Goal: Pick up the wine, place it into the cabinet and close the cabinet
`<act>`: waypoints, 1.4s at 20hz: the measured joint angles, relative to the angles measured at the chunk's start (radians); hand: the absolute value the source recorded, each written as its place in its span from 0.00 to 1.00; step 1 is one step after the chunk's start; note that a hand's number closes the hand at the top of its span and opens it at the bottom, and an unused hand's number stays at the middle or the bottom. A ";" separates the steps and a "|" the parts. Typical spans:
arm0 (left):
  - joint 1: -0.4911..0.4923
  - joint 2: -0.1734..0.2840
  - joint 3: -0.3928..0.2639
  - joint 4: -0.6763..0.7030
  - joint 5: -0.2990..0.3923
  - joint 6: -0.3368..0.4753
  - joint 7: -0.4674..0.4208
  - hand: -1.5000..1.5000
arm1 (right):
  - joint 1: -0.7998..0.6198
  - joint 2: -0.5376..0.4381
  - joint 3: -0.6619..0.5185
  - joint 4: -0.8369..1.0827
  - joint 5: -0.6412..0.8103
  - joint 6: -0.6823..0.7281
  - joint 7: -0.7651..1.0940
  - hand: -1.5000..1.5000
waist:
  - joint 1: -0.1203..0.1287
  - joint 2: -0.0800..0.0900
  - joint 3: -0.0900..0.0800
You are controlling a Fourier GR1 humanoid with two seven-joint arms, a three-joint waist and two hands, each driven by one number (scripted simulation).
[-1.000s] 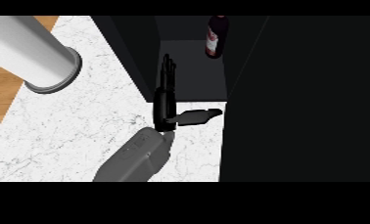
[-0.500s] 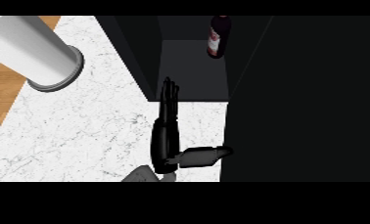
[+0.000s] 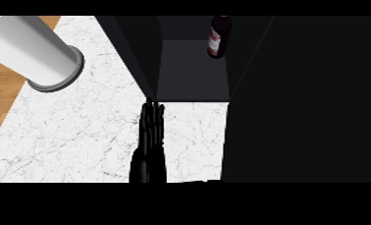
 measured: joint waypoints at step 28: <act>0.412 0.489 0.211 -0.477 0.098 -0.306 -0.037 0.00 | 0.194 0.062 0.300 0.000 -0.064 0.121 0.104 1.00 | 0.001 -0.001 -0.001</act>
